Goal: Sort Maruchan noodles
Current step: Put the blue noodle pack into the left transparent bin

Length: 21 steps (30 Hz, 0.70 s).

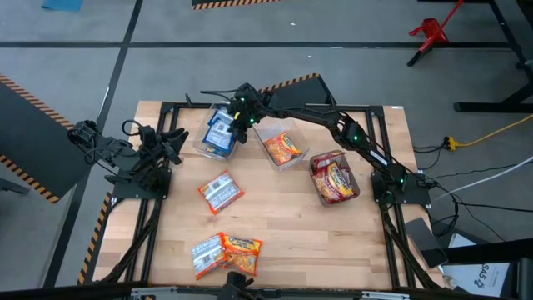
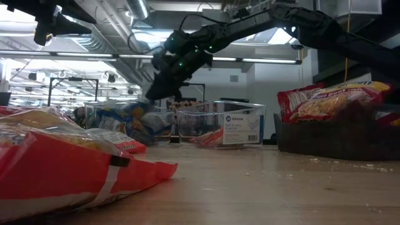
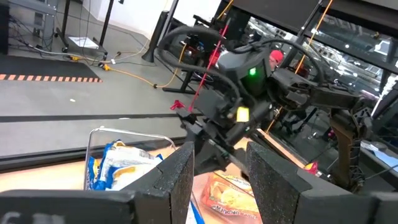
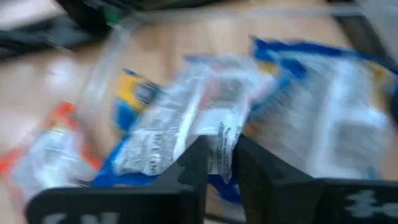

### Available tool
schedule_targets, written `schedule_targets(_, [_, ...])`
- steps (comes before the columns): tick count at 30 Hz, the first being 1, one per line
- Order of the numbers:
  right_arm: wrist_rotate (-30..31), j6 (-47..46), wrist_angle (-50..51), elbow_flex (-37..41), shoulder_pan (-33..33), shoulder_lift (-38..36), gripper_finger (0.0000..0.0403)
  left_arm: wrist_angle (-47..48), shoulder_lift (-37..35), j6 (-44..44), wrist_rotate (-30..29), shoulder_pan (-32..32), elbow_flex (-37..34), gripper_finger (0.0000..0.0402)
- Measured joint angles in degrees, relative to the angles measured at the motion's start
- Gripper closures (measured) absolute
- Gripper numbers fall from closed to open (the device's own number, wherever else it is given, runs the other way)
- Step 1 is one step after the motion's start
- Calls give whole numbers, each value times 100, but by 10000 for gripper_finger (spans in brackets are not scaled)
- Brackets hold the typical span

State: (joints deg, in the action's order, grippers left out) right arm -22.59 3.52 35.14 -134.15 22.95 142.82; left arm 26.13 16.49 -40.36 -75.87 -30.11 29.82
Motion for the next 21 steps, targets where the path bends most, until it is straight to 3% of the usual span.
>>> schedule_targets(7, [448,132,168,-85,39,-103,290,23,0,0,2,0,-2,260])
schedule_targets(14, [588,141,-124,-83,-103,-169,283,50,-1,0,4,0,-1,260])
schedule_targets(21, [974,151,-137,-76,-394,266,283,48,-2,2,3,0,0,260])
